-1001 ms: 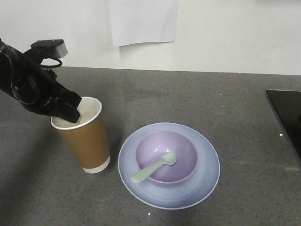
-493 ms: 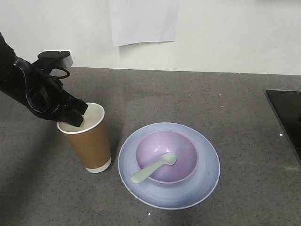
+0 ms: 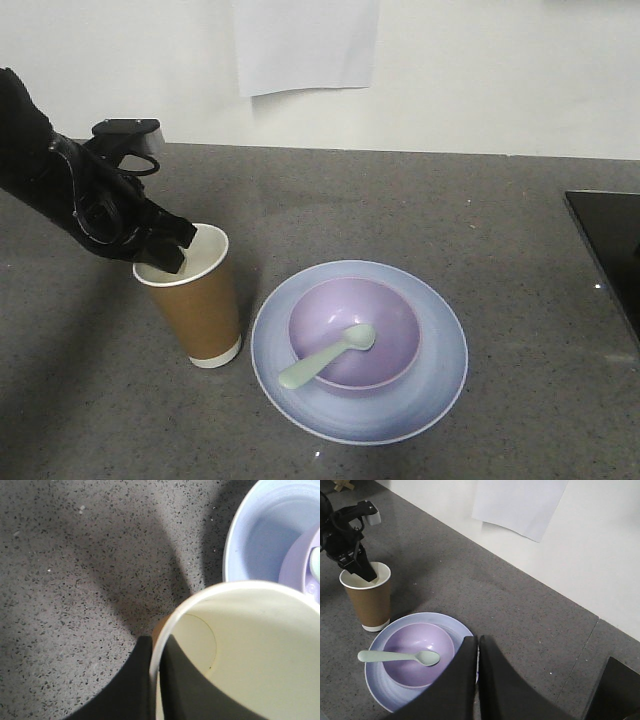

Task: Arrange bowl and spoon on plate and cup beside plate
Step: 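Release the cup and lift the left gripper away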

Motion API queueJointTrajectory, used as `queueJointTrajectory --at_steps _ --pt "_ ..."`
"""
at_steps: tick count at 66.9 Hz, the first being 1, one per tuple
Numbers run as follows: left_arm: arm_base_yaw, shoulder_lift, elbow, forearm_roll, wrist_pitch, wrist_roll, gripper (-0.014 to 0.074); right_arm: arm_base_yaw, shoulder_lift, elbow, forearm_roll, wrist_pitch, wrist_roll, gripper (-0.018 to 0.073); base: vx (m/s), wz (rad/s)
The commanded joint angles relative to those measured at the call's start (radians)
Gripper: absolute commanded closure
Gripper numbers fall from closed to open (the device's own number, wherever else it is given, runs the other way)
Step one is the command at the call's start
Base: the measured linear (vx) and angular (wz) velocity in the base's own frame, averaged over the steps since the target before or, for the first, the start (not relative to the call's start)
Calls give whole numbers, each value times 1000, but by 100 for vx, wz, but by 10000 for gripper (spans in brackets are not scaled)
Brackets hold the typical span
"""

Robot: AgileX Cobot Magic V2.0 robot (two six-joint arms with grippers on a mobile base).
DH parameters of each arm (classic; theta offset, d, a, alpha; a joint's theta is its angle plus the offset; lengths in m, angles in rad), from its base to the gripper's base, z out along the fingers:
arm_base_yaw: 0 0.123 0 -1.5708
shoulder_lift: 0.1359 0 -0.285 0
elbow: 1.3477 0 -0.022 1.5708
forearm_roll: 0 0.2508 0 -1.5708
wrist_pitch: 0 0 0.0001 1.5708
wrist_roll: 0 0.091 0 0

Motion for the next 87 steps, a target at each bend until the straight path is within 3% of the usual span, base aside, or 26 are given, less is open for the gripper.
queueJointTrajectory --at_steps 1,12,37,58,67,76,82,87 --pt "-6 -34 -22 -34 -35 -3 587 -3 3 -22 7 2 4 562 0 0" --pt "-6 -37 -22 -37 -19 -3 508 -3 3 -22 7 2 4 562 0 0" --pt "-6 -48 -23 -38 8 -3 232 -3 3 -22 7 2 4 562 0 0" --pt "-6 -175 -70 -38 -6 -4 209 -3 3 -22 7 1 4 562 0 0" --pt "-6 -258 -84 -23 -71 -4 240 -3 3 -22 -1 -30 4 562 0 0" --pt "-6 -343 -80 97 -272 -31 400 -3 3 -22 -1 -107 4 562 0 0" --pt "-5 -383 -80 214 -382 -93 573 -3 3 -22 1 -140 4 562 0 0" --pt "-5 -402 -80 277 -418 -129 605 -3 2 -22 2 -139 4 562 0 0"
